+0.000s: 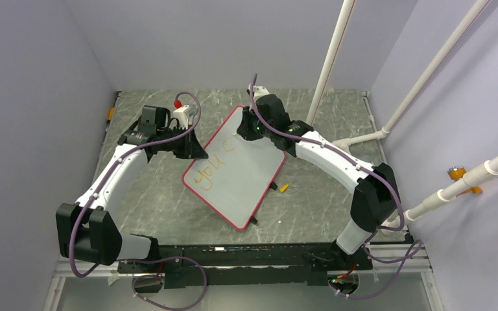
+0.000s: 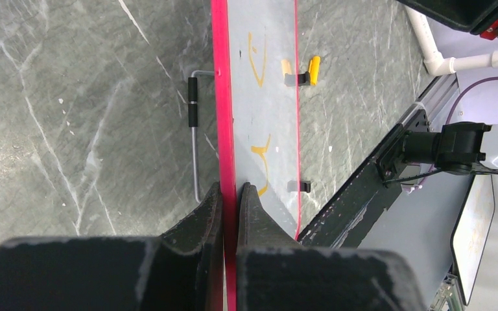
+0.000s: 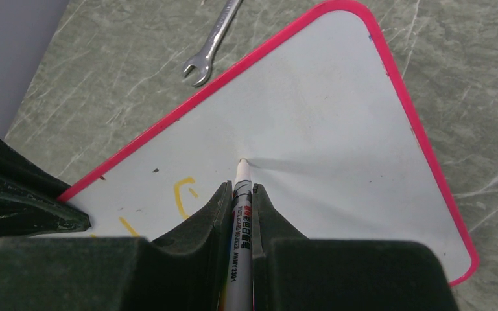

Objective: Write a sentence on the whiteboard

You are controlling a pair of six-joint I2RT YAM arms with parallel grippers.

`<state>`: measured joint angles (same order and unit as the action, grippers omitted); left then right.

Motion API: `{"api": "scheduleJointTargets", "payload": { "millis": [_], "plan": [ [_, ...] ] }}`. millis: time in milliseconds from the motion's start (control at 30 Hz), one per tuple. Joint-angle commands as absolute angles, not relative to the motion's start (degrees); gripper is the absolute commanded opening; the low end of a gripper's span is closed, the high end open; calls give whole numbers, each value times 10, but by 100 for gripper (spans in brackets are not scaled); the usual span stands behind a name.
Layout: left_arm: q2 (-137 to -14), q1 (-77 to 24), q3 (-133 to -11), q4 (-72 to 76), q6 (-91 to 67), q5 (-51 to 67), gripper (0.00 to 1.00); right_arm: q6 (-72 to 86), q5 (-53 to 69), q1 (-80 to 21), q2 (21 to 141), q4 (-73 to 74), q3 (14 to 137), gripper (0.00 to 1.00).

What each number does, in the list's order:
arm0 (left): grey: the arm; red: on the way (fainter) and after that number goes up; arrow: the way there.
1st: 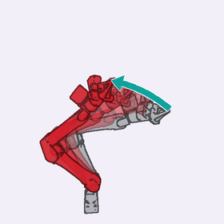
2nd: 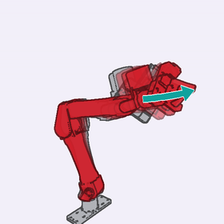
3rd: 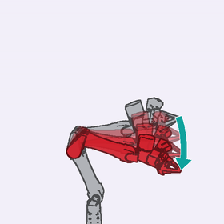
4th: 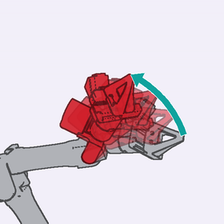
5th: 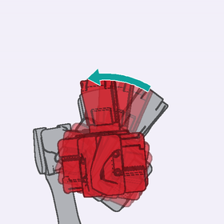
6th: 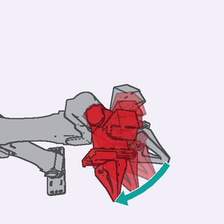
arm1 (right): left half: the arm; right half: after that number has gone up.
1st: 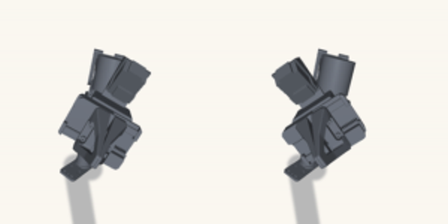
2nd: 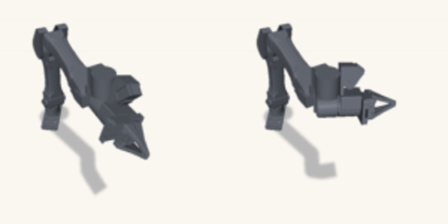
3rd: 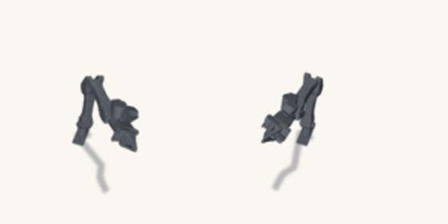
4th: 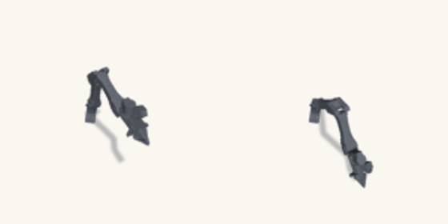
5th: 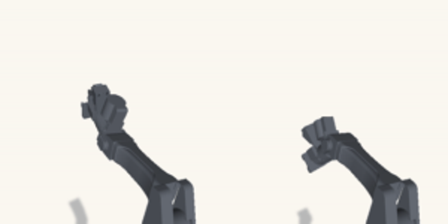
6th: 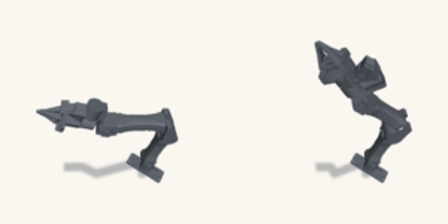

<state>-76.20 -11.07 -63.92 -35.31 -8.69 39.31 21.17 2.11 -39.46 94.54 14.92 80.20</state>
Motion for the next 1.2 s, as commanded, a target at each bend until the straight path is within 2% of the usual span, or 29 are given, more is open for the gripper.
{"api": "scheduleJointTargets", "payload": {
  "millis": [0, 667, 1167],
  "plan": [
    [-746, -115, -640, -327, -39, 374, 0, 209, 68, -396, 948, 127, 815, 0],
    [-744, -117, -638, -326, -38, 368, 0, 197, 81, -396, 927, 139, 757, 0],
    [-744, -119, -638, -326, -38, 367, 0, 198, 16, -396, 932, 174, 783, 0]
  ]
}}
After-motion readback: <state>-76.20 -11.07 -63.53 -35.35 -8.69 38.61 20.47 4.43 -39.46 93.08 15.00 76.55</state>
